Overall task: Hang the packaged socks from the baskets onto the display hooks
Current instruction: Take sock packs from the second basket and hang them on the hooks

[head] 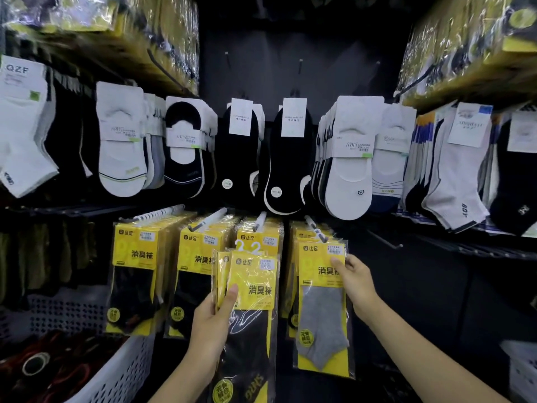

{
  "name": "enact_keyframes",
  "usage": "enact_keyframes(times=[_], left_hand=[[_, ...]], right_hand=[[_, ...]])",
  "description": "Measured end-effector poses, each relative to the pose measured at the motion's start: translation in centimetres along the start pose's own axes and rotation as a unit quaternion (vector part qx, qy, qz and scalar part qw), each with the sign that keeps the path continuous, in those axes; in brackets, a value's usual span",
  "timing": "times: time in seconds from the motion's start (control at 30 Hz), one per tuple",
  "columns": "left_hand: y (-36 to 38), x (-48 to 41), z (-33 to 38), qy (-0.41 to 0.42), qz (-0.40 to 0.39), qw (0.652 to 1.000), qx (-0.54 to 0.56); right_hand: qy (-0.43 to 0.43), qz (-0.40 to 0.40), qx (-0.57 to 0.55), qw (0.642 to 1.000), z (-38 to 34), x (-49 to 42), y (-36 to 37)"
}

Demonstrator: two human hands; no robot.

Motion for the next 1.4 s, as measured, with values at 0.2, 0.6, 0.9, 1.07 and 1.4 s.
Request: enact_keyframes(times=[0.2,0.6,0.9,1.07,1.4], left_hand=[[0.4,0.0,0.1,0.004,0.005,1.000,0.004],[4.5,1.1,-1.9,-0.013,-0.061,0.998,0.020],[6.0,1.6,-1.9,-0.014,-0.066,0.997,0.037],[3.6,0.6,-0.8,0.006,-0.020,1.000,0.016],[1.0,-0.4,-0.2,0.027,-0.006,1.000,0.000]], right_hand=[[0.096,0.124,0.016,0.988,4.0,-2.1,-1.4],[0.080,-0.067,-0.041,0.994,3.0,5.5,0.1],[0.075,-0.056,-0.081,0.992,2.0,6.5,-0.3],[0.035,0.032,-0.077,0.996,0.4,4.5,-2.9],[-0.020,0.007,-0.026,0.999,-1.3,0.8,-0.6]])
Point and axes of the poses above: each hand's wrist, its own x-axis away from the middle knuckle, its own y-axis out of the palm, z = x × y, the point moved 4 cm from there along -x, towards the middle knuckle, and after that the axes turned 3 degrees about -x, right-handed, at the moved point
